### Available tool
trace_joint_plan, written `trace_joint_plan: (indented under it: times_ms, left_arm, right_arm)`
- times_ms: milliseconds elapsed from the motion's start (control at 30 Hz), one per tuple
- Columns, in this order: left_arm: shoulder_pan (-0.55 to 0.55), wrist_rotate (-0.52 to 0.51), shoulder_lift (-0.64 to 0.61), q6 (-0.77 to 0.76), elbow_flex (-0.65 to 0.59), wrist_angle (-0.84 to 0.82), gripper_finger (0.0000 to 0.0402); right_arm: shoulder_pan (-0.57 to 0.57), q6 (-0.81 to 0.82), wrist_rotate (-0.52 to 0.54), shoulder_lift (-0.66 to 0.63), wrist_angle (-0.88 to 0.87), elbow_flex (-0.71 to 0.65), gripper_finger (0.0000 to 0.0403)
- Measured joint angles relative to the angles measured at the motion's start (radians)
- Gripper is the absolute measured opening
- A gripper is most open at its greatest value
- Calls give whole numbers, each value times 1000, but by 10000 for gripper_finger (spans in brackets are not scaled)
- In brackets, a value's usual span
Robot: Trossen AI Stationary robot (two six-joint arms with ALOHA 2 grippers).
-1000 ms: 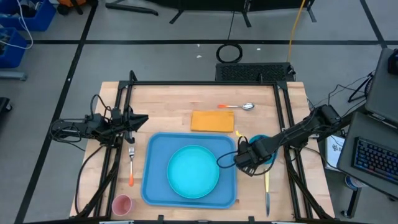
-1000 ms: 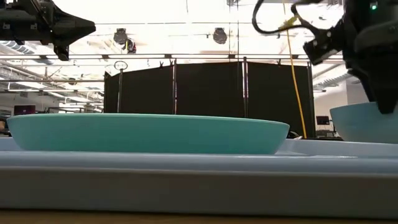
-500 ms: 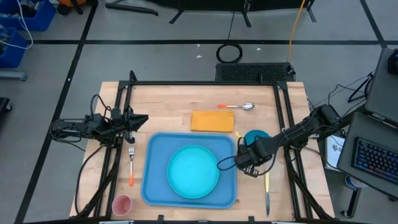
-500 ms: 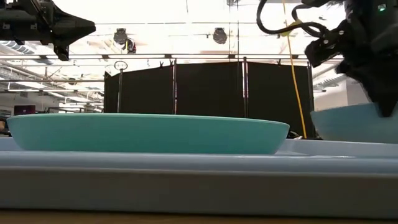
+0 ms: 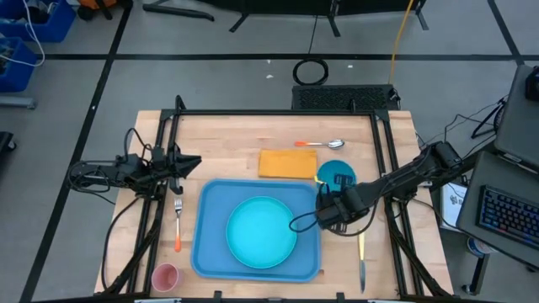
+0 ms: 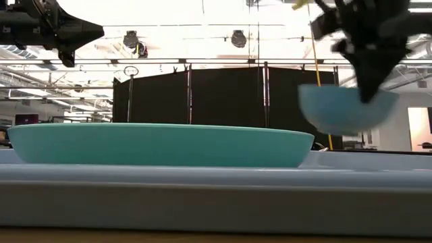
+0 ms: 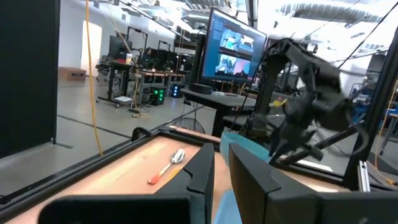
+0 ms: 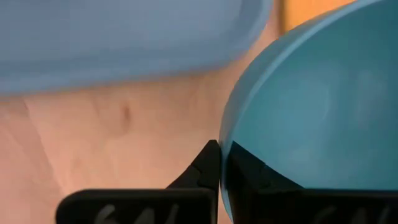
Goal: Set up tray
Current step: Put the blue bowl on the blue plate
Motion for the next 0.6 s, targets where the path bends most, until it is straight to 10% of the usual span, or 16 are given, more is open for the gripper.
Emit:
trace_joint_plan:
  times_ms: [600]
  left_arm:
    - [0, 4, 0, -145, 0, -96, 51]
  right_arm:
    - [-14, -640, -93, 31, 548, 77, 1]
